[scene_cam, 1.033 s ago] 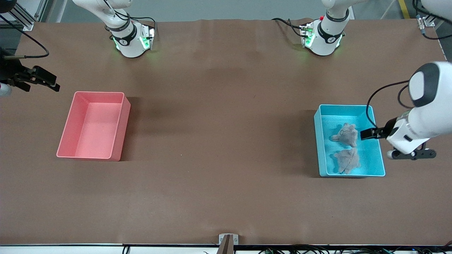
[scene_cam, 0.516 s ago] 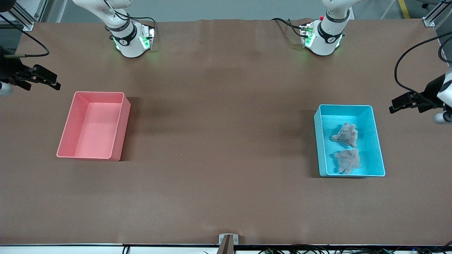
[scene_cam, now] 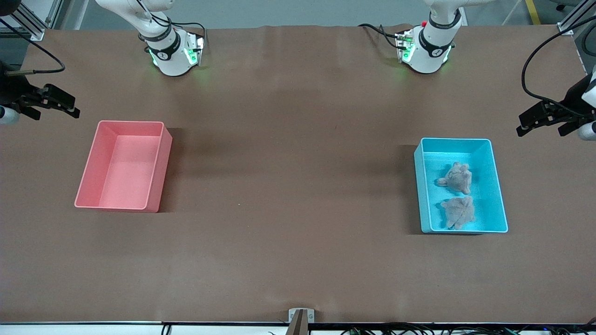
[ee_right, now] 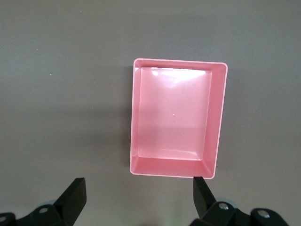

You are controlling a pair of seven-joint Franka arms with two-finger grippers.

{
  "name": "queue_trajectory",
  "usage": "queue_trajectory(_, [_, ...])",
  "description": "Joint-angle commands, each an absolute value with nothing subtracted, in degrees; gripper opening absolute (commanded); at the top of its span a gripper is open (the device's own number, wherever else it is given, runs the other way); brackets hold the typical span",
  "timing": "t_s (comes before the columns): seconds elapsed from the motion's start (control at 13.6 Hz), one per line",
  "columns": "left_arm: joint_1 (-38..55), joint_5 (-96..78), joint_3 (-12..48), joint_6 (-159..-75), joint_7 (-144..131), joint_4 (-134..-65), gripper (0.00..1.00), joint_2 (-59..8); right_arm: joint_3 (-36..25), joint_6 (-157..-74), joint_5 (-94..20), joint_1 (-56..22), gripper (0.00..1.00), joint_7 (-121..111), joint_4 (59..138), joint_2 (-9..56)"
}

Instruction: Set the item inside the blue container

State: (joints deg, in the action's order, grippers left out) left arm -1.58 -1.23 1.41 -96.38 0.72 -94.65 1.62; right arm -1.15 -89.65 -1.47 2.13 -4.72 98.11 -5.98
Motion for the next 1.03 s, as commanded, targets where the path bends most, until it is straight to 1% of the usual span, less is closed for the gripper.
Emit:
queue_trajectory(0.0, [2.0,-2.1,-1.9,-96.1,0.5,-94.4,1.00,2.5,-1.1,-89.9,-1.8,2.2,1.00,-6.1,99.3,-7.6])
queue_trajectory(0.37, [1.6,-2.1,-1.8,-96.1,0.6,-94.1,1.00,2.4,-1.1,-90.8,-1.4,2.4,1.00,-8.5,99.2,-7.6])
queue_trajectory(0.89, [1.7,-2.1,-1.5,-96.1,0.3,-92.2,1.00,2.6,-1.1,-90.7,-1.4,2.5,1.00,-8.5,99.3,-7.6])
queue_trajectory(0.96, [1.7,-1.9,-1.4,-95.8,0.4,-91.1,1.00,2.5,-1.2,-90.4,-1.4,2.5,1.00,-8.4,99.3,-7.6])
